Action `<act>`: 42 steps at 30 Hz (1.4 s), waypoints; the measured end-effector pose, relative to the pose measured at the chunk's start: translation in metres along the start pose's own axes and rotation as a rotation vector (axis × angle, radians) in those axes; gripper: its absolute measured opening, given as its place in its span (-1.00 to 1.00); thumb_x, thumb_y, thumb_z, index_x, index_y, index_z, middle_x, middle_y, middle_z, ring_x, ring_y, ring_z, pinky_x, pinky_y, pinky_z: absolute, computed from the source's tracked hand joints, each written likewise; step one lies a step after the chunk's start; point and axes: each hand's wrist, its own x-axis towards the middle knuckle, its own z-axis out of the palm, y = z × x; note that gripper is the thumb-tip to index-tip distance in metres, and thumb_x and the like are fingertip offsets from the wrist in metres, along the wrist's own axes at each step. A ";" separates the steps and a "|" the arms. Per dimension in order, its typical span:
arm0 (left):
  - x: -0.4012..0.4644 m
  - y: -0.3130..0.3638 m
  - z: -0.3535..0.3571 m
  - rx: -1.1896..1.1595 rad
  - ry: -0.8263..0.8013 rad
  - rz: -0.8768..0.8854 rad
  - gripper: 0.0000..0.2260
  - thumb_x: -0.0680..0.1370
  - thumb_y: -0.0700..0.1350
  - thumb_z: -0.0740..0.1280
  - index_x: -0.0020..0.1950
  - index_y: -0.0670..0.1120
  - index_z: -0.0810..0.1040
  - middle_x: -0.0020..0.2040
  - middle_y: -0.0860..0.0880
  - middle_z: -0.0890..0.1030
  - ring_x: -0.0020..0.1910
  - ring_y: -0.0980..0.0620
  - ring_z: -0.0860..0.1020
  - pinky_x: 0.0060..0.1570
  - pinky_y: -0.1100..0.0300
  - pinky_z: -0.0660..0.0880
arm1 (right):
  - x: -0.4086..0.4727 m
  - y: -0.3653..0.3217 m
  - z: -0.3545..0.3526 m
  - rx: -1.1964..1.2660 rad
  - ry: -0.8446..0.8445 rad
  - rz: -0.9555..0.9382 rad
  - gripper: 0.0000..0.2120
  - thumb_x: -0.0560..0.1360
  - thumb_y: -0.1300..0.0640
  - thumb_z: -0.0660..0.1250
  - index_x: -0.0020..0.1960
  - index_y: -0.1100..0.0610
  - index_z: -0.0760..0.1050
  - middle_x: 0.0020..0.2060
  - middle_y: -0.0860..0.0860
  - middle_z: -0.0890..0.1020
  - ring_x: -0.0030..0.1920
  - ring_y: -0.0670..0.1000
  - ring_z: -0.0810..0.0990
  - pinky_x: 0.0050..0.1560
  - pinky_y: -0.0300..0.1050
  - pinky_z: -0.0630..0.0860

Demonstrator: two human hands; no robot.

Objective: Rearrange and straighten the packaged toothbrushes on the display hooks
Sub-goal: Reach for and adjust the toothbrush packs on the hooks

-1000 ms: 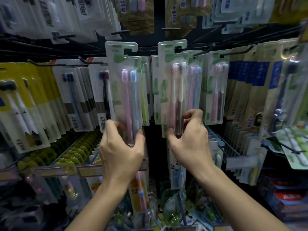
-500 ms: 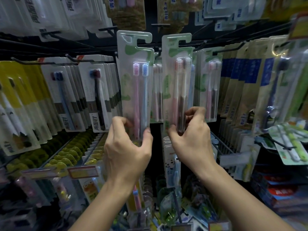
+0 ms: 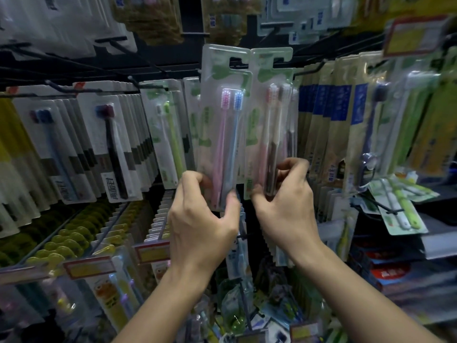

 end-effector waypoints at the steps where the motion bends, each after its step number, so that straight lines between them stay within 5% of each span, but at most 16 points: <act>1: 0.000 0.003 0.003 -0.002 -0.007 0.003 -0.65 0.50 0.00 0.52 0.01 -0.04 0.36 -0.18 0.07 0.44 -0.24 0.14 0.44 -0.31 0.26 0.36 | 0.001 0.002 -0.003 -0.004 0.005 0.004 -0.54 0.54 0.04 0.48 0.23 0.02 0.23 -0.01 -0.04 0.47 -0.03 0.03 0.56 -0.15 -0.21 0.40; 24: -0.004 0.029 0.035 -0.014 -0.035 -0.043 -0.66 0.52 0.07 0.49 0.07 0.01 0.37 -0.14 0.10 0.45 -0.19 0.20 0.49 -0.29 0.39 0.32 | 0.008 0.027 -0.036 -0.041 0.118 0.057 -0.55 0.56 0.08 0.46 0.31 0.11 0.29 0.11 0.01 0.50 0.11 0.02 0.53 0.06 -0.11 0.45; 33: -0.005 0.029 0.034 0.020 -0.093 -0.052 -0.65 0.55 0.07 0.46 0.22 0.07 0.38 -0.22 0.06 0.46 -0.36 0.15 0.44 -0.29 0.20 0.31 | 0.009 0.029 -0.035 -0.079 0.122 0.077 -0.54 0.56 0.06 0.46 0.32 0.12 0.30 0.10 0.03 0.50 0.11 0.06 0.54 0.09 -0.02 0.50; 42: -0.003 0.032 0.036 0.078 -0.120 -0.064 -0.48 0.58 0.10 0.42 0.50 0.20 0.33 0.09 0.01 0.59 -0.30 -0.03 0.57 -0.23 -0.02 0.60 | 0.009 0.029 -0.034 -0.155 0.085 0.120 -0.55 0.58 0.01 0.41 0.37 0.06 0.30 0.11 0.04 0.54 0.10 0.10 0.58 0.11 0.10 0.56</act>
